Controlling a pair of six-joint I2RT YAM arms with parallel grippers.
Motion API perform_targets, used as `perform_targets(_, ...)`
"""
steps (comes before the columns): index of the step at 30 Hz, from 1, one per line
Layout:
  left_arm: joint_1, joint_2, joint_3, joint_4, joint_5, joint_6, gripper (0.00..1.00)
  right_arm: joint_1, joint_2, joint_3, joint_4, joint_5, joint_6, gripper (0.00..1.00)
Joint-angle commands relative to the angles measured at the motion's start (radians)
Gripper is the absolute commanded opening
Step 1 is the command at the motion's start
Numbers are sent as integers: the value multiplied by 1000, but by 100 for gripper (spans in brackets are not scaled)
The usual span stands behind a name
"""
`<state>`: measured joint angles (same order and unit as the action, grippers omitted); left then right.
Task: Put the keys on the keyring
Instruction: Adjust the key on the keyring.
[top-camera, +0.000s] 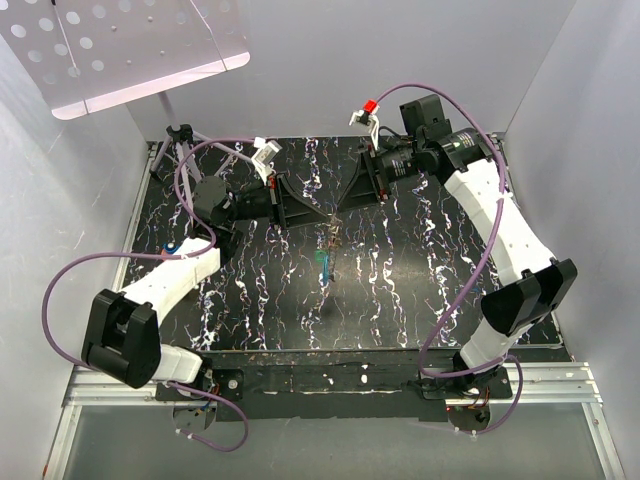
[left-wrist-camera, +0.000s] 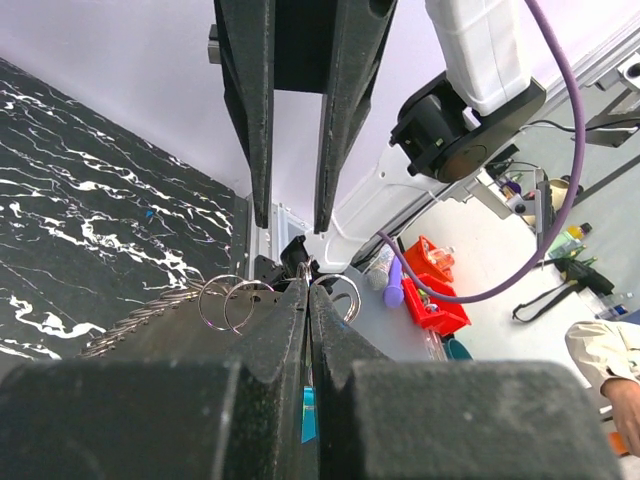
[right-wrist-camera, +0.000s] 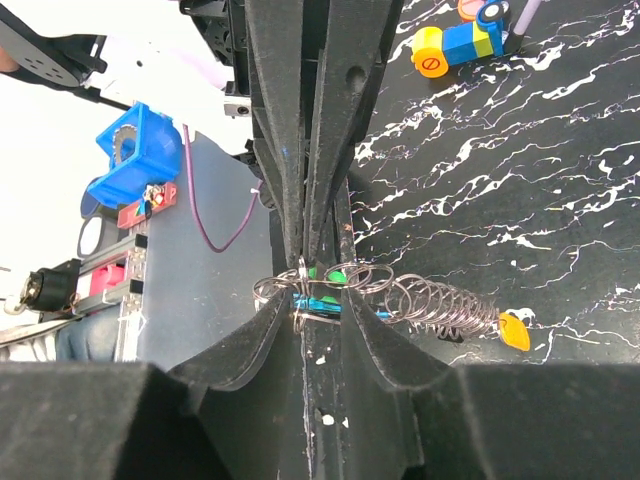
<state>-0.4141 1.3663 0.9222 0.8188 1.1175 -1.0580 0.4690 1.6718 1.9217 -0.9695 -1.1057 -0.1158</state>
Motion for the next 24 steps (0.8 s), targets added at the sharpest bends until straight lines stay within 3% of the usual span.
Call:
perform_targets(1,6,-62,24,-59,-47,58,0,11,-47,22,-14,1,-1,34)
perform_targets(10,9,-79,29,-101,-81,76,0,23,-46,10,-46,63,-35,36)
perform_targets(24,9,-78,33,-93,-84,66,0,31,-35,11,-71,73,-50,29)
